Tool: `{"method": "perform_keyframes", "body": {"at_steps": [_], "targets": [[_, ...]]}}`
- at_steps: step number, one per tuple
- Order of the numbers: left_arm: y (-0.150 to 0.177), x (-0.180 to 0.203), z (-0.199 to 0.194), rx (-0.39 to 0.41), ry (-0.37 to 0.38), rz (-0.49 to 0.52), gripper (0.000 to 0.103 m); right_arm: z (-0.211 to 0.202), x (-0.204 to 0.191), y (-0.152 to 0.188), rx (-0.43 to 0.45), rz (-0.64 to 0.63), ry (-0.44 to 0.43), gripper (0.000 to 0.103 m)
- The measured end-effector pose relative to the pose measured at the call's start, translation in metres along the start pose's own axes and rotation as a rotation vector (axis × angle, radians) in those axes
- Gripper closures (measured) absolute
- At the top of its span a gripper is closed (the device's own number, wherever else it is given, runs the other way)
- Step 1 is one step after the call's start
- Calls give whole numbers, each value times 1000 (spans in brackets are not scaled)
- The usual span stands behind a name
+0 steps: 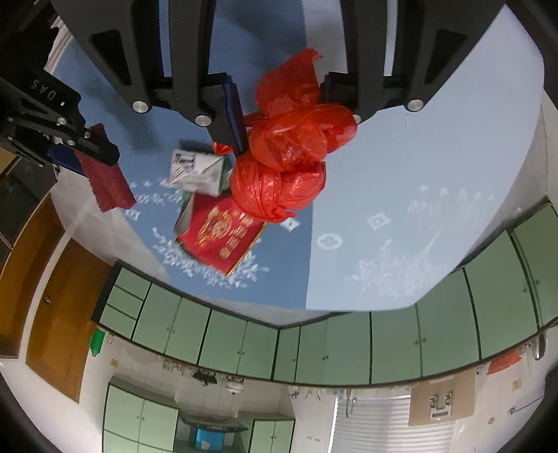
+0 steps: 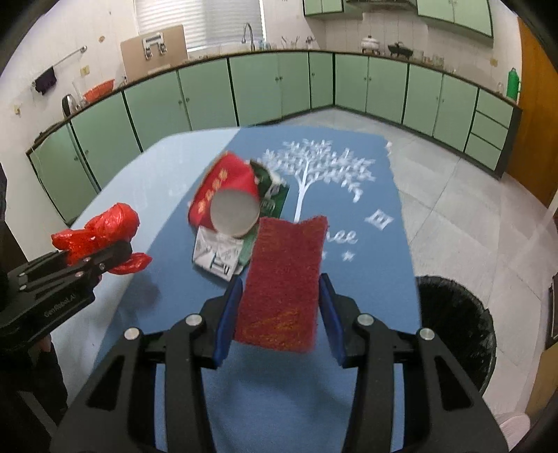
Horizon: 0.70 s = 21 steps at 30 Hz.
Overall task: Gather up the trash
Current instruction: 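Carry the red bag and red pad over the black bin and open both grippers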
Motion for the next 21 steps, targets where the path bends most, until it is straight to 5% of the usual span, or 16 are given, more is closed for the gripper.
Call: {"method": "perform_keyframes", "body": {"at_steps": [21], "targets": [[-46, 117, -23, 108, 177, 132, 68, -75, 88, -23, 154, 93, 78, 60]]}}
Point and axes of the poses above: each gripper's, at about its wrist camera, not at the fingertips, and z roughly the way its jaws point, x to its right, y to its underside, the point moved 6 cm from there along z, roughly the way its jaws point, and after that the axes turned 6 degrees about -y, right-handed, at the moved point
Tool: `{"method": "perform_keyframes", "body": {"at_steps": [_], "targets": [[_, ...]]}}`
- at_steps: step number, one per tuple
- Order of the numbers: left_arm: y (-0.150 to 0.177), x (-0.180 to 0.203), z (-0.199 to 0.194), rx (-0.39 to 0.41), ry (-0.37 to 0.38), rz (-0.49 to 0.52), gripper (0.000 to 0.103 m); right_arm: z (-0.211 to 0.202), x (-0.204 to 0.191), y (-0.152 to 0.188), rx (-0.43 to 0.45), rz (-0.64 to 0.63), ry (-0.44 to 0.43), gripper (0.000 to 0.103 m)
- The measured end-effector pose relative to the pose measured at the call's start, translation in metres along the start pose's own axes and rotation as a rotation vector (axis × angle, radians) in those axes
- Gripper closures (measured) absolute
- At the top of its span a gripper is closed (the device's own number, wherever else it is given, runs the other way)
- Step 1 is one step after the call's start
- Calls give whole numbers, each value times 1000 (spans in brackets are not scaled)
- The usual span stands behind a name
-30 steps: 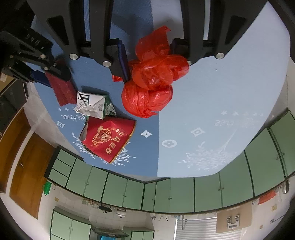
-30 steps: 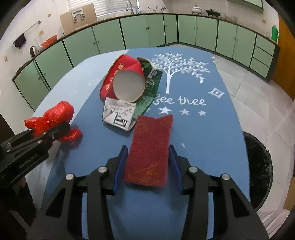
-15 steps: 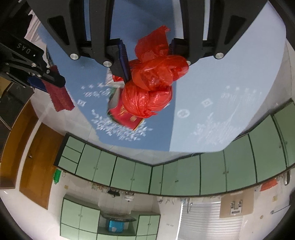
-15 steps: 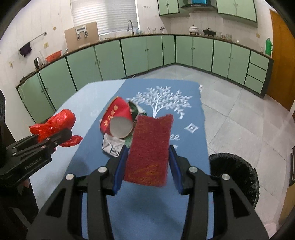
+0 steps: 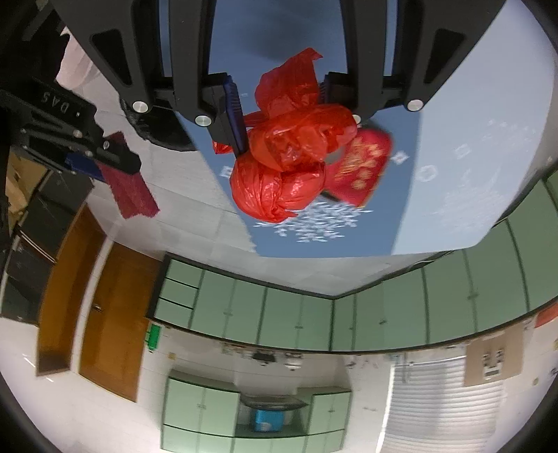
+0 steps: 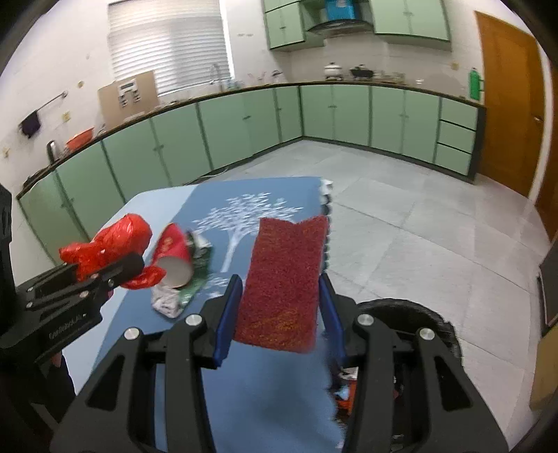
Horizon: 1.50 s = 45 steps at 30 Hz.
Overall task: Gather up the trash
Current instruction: 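Carry the red bag and red pad over the black bin and open both grippers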
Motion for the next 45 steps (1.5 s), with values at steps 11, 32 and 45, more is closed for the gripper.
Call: {"method": "perform_keyframes", "body": {"at_steps": [11, 32, 45], "targets": [[-14, 95, 34, 5, 135, 106, 68, -26, 87, 8, 30, 68, 141, 60], [-5, 214, 102, -62, 285, 209, 68, -14, 201, 54, -21, 183, 284, 60], [-6, 225, 118, -94, 322, 194, 32, 0, 230, 76, -55, 226, 334, 35]]}}
Point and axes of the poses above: each gripper's, at about its wrist camera, not at the fingertips, and z roughly the way its jaws point, x to its right, y to its underside, the point moved 6 cm from there along z, roughly the way its jaws point, and after that the axes turned 6 degrees about -y, right-handed, at the moved point
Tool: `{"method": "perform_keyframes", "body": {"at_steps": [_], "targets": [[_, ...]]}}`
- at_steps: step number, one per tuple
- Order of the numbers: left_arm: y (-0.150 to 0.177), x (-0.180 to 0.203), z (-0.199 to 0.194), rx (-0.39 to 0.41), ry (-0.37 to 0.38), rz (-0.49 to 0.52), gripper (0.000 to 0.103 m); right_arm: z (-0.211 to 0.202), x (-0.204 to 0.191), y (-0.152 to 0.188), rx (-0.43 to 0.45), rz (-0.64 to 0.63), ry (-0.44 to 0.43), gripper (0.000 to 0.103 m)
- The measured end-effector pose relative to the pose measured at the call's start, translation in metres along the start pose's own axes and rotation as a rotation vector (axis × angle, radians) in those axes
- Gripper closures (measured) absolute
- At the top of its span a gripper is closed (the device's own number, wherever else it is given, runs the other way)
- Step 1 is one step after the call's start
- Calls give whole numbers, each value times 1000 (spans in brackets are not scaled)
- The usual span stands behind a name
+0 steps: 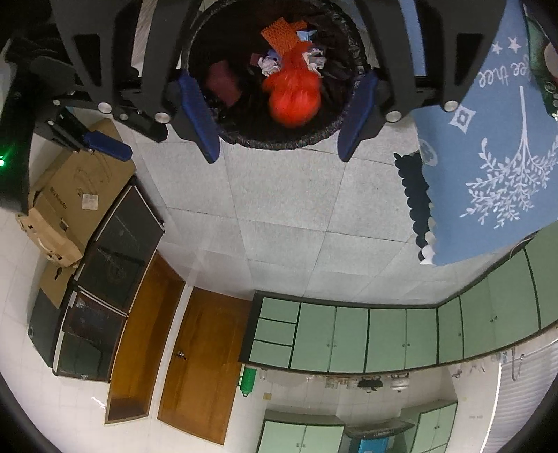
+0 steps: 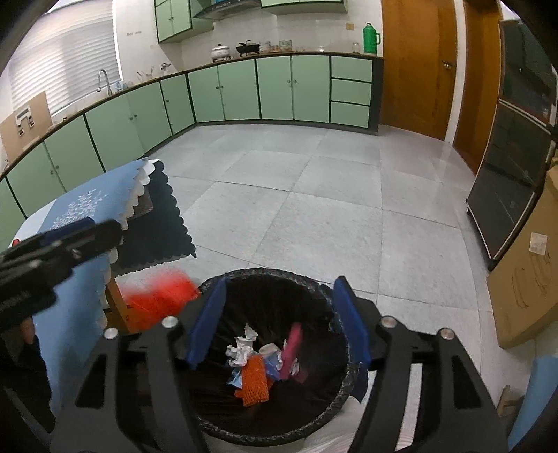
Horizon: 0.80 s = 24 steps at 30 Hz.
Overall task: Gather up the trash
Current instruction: 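Carry the red bag and red pad over the black bin and open both grippers, then move both open grippers back over the table toward the red cup and carton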
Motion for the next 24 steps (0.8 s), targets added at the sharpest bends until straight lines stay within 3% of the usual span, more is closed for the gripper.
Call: {"method": "perform_keyframes", "body": {"at_steps": [2, 4, 13, 24], "targets": [[-3, -7, -5, 7, -1, -12, 30, 0, 0, 1, 2, 4, 11, 27], [-5, -11, -10, 13, -10, -21, 30, -4, 1, 1, 10, 14, 22, 12], [-8, -60, -54, 71, -119, -62, 25, -17, -28, -8, 29, 24, -30, 11], [29, -156, -120, 82, -335, -146, 23, -31, -125, -28, 67, -108, -166, 9]]}}
Point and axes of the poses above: each gripper's, at about its wrist camera, not at the fingertips, and z roughly the way its jaws point, x to its right, y to its underside, the point moved 6 cm from there along z, roughly the way its jaws point, and after that the axes turned 6 degrees about -y, right-handed, at the moved point
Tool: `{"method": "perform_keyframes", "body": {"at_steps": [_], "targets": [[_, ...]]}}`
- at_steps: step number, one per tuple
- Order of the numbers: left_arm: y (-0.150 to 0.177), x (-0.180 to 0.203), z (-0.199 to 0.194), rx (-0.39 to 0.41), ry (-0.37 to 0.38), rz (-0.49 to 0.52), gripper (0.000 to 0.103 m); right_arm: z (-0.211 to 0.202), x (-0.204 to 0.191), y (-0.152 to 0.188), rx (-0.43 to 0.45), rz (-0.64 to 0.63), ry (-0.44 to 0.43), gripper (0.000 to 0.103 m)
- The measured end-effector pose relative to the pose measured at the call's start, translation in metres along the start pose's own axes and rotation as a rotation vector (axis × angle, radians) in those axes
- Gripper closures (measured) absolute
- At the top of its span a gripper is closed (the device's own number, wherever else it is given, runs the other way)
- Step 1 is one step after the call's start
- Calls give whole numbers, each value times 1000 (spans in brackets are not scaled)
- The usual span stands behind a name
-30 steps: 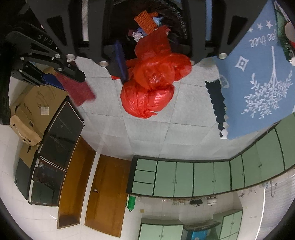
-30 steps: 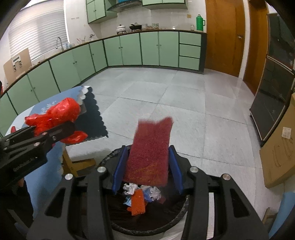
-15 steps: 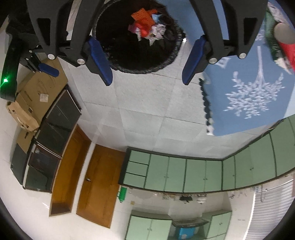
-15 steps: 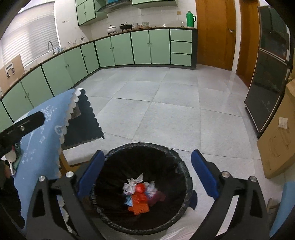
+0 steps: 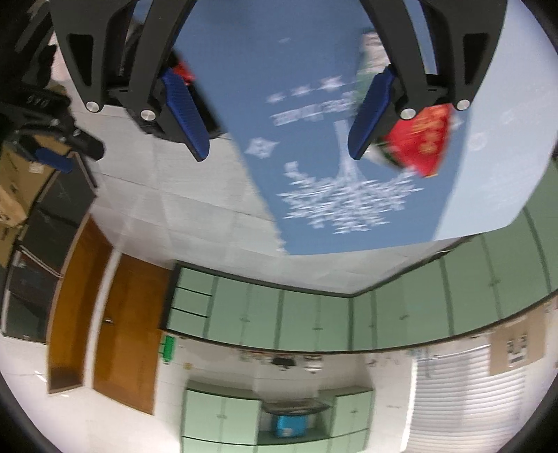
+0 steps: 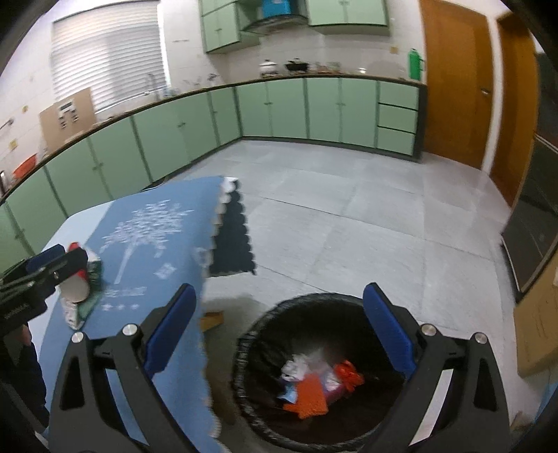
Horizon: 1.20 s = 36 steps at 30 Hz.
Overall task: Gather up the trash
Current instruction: 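Move both open grippers back over the table toward the red cup and carton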
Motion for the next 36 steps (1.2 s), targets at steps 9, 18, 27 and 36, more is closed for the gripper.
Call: {"method": "perform_keyframes", "body": {"at_steps": [9, 18, 27, 36], "targets": [[38, -70, -10, -52, -123, -71, 23, 18, -73, 3, 20, -64, -63, 5], [69, -86, 0, -113, -143, -82, 23, 44, -98, 19, -26, -97, -81, 5], [68, -93, 2, -106, -168, -83, 23, 52, -107, 14, -9, -81, -118, 5], [54, -117, 13, -101, -164, -94, 24, 64, -128, 10, -23, -87, -143, 5]]}}
Point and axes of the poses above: each gripper's, at about its wrist camera, not at the fingertips, and z roughly the way its jaws point, x to its right, y to its underside, the point moved 6 cm from there along z, roughly the way its jaws point, and after that the axes turned 6 degrees about -y, right-handed, at the moved point
